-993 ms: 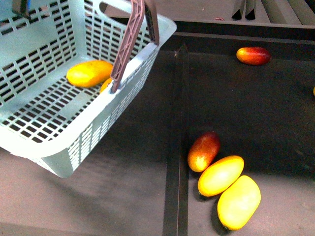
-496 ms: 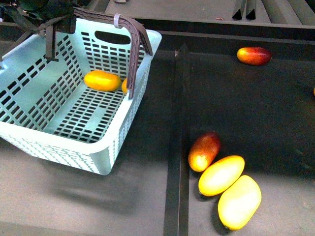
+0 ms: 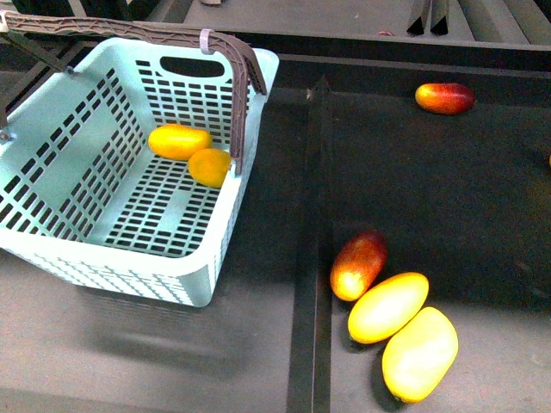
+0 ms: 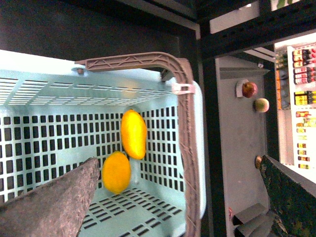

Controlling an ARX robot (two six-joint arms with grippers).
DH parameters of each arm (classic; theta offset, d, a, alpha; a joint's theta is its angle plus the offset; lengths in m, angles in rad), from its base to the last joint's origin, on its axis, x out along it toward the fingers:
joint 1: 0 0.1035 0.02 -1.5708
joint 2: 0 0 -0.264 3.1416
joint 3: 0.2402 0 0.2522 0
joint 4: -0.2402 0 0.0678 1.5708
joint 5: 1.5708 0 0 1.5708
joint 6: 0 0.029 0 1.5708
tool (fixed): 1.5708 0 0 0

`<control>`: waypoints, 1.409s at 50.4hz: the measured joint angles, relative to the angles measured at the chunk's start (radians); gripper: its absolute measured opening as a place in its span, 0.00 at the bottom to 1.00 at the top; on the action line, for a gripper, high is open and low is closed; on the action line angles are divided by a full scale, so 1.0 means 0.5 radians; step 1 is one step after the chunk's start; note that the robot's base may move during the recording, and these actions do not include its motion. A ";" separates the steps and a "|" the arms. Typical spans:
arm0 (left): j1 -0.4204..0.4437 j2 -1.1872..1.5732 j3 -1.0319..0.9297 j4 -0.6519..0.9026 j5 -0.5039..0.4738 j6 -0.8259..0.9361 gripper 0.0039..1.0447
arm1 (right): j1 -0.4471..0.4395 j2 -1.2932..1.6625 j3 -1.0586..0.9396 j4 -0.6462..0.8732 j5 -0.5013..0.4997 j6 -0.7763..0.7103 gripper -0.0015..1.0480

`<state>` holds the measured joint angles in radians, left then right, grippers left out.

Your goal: Pick lemon and mango into basket

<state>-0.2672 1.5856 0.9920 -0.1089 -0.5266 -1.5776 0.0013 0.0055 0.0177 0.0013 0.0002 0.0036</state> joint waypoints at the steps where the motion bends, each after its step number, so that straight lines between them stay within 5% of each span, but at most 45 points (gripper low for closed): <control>1: -0.040 -0.067 0.005 -0.065 -0.028 -0.008 0.93 | 0.000 0.000 0.000 0.000 0.000 0.000 0.92; 4: -0.173 -0.186 0.058 -0.190 -0.081 -0.027 0.93 | 0.000 0.000 0.000 0.001 0.000 0.001 0.92; 7: -0.240 -0.332 -0.140 0.535 0.227 0.630 0.81 | 0.000 0.000 0.000 0.001 0.000 0.000 0.92; 13: -0.161 -0.562 -0.632 1.420 0.415 1.955 0.59 | 0.000 -0.001 0.000 0.000 0.004 0.000 0.92; 19: -0.007 -0.772 -0.993 1.643 0.514 2.800 0.35 | 0.000 0.000 0.000 0.000 -0.001 0.000 0.92; 26: 0.132 -1.022 -1.331 1.698 0.672 3.072 0.02 | 0.000 -0.001 0.000 0.000 0.001 0.000 0.92; 49: 0.525 -1.765 -1.821 1.447 1.032 3.131 0.03 | 0.000 0.000 0.000 0.000 0.000 0.000 0.92; 71: 0.526 -2.277 -1.954 1.108 1.054 3.134 0.03 | 0.000 -0.001 0.000 0.000 0.000 0.000 0.92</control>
<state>-0.0044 0.4473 0.0151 0.4450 0.0002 -0.0105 0.0013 0.0051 0.0177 0.0013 0.0002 0.0036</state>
